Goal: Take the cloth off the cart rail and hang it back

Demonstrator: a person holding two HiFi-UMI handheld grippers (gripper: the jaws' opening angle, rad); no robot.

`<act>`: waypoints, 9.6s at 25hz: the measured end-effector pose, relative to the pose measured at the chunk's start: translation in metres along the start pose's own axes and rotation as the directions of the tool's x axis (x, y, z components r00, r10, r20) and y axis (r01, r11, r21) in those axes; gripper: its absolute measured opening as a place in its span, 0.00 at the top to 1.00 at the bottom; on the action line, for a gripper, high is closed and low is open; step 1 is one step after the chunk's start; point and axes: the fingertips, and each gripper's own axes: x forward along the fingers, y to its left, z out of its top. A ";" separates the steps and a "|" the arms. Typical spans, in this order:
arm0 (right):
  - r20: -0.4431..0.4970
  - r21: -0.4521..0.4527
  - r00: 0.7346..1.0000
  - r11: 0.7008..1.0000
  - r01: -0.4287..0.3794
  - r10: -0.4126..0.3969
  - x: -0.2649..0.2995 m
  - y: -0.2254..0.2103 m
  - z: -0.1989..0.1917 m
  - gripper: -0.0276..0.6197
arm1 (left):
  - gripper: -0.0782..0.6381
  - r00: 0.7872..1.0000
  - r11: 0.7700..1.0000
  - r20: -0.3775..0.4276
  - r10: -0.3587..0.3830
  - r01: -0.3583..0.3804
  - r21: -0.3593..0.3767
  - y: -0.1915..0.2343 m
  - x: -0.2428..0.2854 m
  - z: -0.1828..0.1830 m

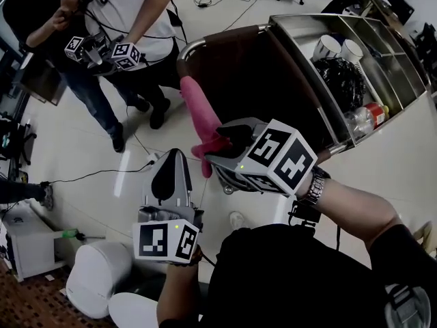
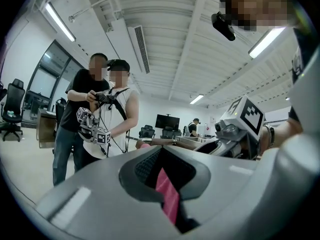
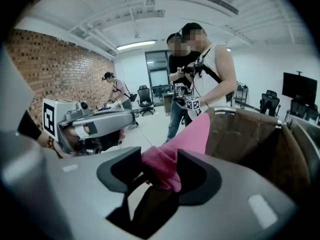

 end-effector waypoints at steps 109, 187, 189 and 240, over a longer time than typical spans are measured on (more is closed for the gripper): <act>0.564 0.138 0.767 0.950 0.278 -0.307 -0.398 0.316 -0.121 0.87 | 0.89 0.968 0.948 0.018 -0.251 0.242 0.206 -0.395 -0.280 0.039; 0.425 0.432 0.282 0.466 0.772 -0.860 -0.819 0.173 -0.342 0.87 | 0.89 0.557 0.556 -0.077 -0.827 0.830 0.036 -0.870 -0.117 -0.054; 0.432 0.433 0.268 0.459 0.776 -0.861 -0.821 0.157 -0.337 0.87 | 0.89 0.548 0.547 -0.076 -0.833 0.837 0.036 -0.870 -0.100 -0.054; 0.493 0.424 0.364 0.584 0.693 -0.790 -1.068 -0.136 -0.442 0.87 | 0.89 0.692 0.687 -0.110 -0.714 0.722 0.083 -1.101 0.159 -0.132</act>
